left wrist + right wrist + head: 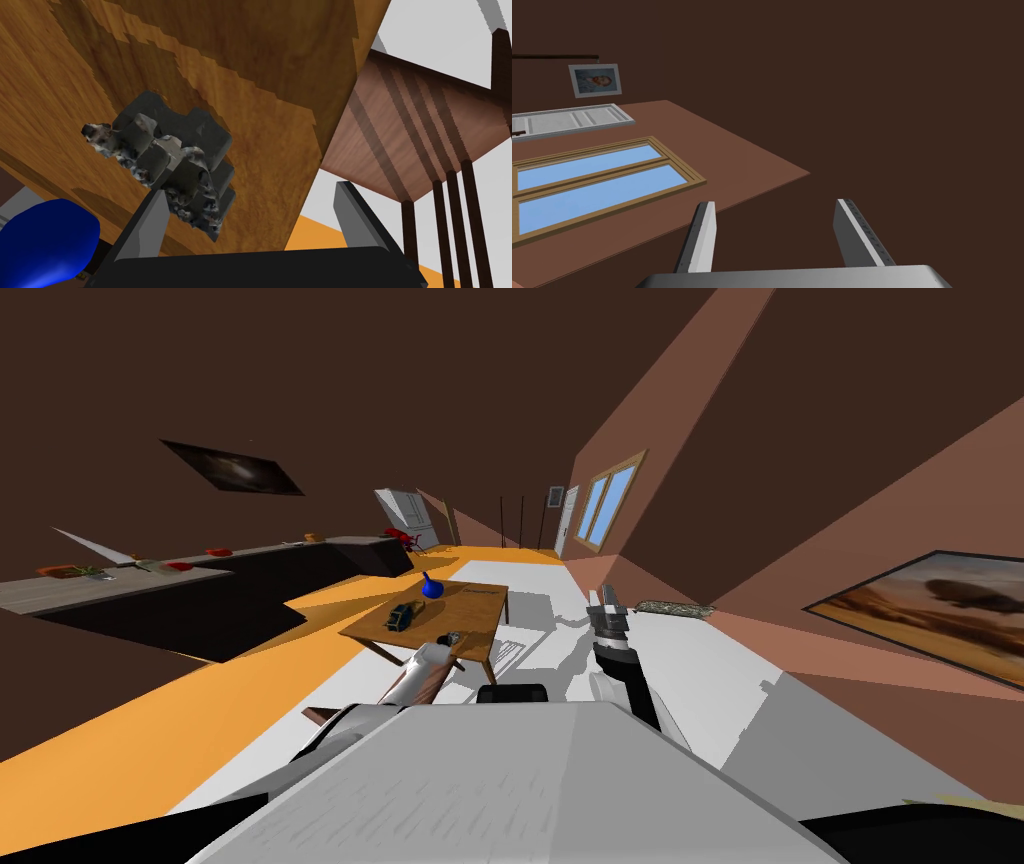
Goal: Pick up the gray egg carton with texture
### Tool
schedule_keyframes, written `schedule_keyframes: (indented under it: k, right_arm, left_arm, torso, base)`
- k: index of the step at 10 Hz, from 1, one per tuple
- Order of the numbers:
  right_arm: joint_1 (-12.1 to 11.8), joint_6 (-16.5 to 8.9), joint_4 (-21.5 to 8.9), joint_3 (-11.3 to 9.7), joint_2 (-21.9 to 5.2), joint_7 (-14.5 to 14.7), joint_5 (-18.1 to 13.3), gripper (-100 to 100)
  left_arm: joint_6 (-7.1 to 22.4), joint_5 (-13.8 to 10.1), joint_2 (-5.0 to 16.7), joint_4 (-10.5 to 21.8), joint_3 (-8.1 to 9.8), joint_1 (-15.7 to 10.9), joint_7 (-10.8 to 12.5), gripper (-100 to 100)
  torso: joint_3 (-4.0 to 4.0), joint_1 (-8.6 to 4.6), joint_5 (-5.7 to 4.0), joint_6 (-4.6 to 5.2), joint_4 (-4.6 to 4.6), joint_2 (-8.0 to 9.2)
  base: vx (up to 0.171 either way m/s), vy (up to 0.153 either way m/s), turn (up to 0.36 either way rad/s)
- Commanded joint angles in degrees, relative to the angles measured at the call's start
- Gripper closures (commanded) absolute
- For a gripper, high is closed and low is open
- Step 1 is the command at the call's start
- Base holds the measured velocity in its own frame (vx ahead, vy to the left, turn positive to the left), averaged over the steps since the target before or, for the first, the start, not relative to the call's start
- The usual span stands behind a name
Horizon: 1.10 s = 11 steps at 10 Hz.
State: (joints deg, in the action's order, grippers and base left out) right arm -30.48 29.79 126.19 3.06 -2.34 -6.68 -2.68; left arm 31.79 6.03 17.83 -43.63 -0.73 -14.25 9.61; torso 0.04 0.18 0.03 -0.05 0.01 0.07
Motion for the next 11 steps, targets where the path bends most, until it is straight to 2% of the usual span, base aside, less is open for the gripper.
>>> schedule_keyframes:
  k: [1,2,3,4,5,6,7,8,9,10,11]
  right_arm:
    - [0.0,0.0,0.0,0.0,0.0,0.0,0.0,0]
    - [0.0,0.0,0.0,0.0,0.0,0.0,0.0,0]
    - [0.0,0.0,0.0,0.0,0.0,0.0,0.0,0]
    - [0.0,0.0,0.0,0.0,0.0,0.0,0.0,0]
    - [0.0,0.0,0.0,0.0,0.0,0.0,0.0,0]
    - [0.0,0.0,0.0,0.0,0.0,0.0,0.0,0]
    - [0.0,0.0,0.0,0.0,0.0,0.0,0.0,0]
    - [0.0,0.0,0.0,0.0,0.0,0.0,0.0,0]
    - [0.0,0.0,0.0,0.0,0.0,0.0,0.0,0]
    - [-0.01,0.0,0.0,0.0,0.0,0.0,0.0,0]
    - [-0.01,0.0,0.0,0.0,0.0,0.0,0.0,0]
  left_arm:
    - [-0.01,0.32,-0.03,0.11,-0.21,-0.03,1.92,-100]
    - [0.61,2.21,-0.16,-0.44,-1.8,0.37,4.08,-100]
    - [0.61,2.21,-0.16,-0.44,-1.8,0.37,5.57,-100]
    - [0.61,2.21,-0.16,-0.44,-1.8,0.37,6.02,-100]
    - [1.23,4.11,-0.3,-1.0,-3.38,0.77,8.34,-100]
    - [1.23,4.11,-0.3,-1.0,-3.38,0.77,9.81,-100]
    - [1.85,6.01,-0.43,-1.55,-4.96,1.17,11.47,-100]
    - [1.85,6.01,-0.43,-1.55,-4.96,1.17,13.11,-100]
    - [1.85,6.01,-0.43,-1.55,-4.96,1.17,14.21,-100]
    - [1.87,5.93,-0.43,-1.6,-4.9,1.19,13.29,-100]
    - [1.88,5.94,-0.42,-1.6,-4.92,1.2,13.58,100]
  torso:
    - [0.0,0.0,0.0,0.0,0.0,0.0]
    - [-0.01,-0.06,-0.01,-0.01,0.0,-0.02]
    - [0.0,-0.01,0.0,0.02,0.0,0.01]
    - [0.01,0.01,0.0,0.0,0.0,0.01]
    - [-0.02,-0.06,-0.01,-0.01,-0.01,-0.03]
    - [-0.02,-0.02,-0.01,0.02,-0.01,-0.04]
    - [-0.02,0.0,0.0,-0.01,-0.01,-0.03]
    - [0.02,0.08,0.01,0.01,0.01,0.04]
    - [0.03,0.06,0.01,-0.01,0.01,0.04]
    - [-0.01,-0.05,-0.01,-0.02,0.0,-0.03]
    - [-0.04,-0.13,-0.03,-0.01,-0.01,-0.07]
  base:
    - [-0.014,0.026,0.003]
    - [-0.025,0.047,-0.117]
    - [-0.025,0.053,-0.091]
    - [-0.009,0.025,0.003]
    - [-0.008,0.042,-0.126]
    - [-0.016,0.049,-0.073]
    - [-0.04,0.071,-0.114]
    - [-0.036,0.063,-0.093]
    - [-0.011,0.025,0.004]
    - [-0.002,0.006,0.006]
    - [0.0,0.0,0.0]
